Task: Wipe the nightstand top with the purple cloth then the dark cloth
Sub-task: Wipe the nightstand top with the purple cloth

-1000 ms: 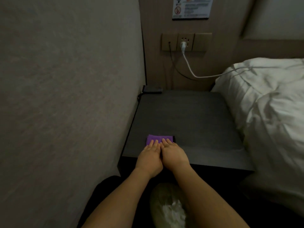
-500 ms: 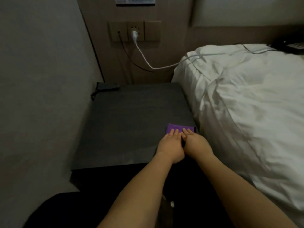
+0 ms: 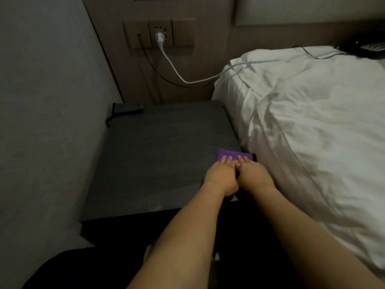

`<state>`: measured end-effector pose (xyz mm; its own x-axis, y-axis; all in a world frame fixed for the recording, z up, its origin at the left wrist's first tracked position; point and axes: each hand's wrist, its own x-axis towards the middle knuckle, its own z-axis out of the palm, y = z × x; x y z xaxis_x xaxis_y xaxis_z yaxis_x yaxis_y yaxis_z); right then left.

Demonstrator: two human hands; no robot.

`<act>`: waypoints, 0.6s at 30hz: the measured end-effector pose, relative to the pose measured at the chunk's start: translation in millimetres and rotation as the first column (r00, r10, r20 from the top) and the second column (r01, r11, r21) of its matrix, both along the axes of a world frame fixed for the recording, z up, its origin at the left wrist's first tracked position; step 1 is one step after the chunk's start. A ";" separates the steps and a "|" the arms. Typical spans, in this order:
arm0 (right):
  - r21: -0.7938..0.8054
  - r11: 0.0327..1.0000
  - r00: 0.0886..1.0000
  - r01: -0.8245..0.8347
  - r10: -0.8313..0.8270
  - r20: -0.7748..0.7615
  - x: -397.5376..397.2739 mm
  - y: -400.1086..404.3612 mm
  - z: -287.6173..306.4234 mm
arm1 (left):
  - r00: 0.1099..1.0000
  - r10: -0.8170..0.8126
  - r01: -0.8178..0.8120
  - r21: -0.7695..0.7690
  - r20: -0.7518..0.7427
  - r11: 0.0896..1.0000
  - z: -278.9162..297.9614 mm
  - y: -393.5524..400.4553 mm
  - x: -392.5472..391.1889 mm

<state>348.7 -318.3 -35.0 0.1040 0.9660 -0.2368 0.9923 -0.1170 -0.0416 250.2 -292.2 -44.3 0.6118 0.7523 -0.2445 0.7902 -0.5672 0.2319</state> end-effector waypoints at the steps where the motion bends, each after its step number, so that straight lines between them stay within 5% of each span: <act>1: 0.002 1.000 1.000 0.005 -0.005 0.002 -1.4 -4.2 0.1 | 1.000 -0.006 0.006 -0.007 -0.001 1.000 0.6 -3.8 -1.3; 18: 0.002 1.000 0.999 0.027 -0.027 0.028 -19.9 -52.9 -8.6 | 0.998 -0.058 0.057 0.015 0.006 0.998 -5.8 -51.8 -20.7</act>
<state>328.8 -371.2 -43.5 0.1369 0.9630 -0.2322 0.9895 -0.1440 -0.0136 229.4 -344.0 -50.2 0.6556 0.7193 -0.2297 0.7547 -0.6151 0.2281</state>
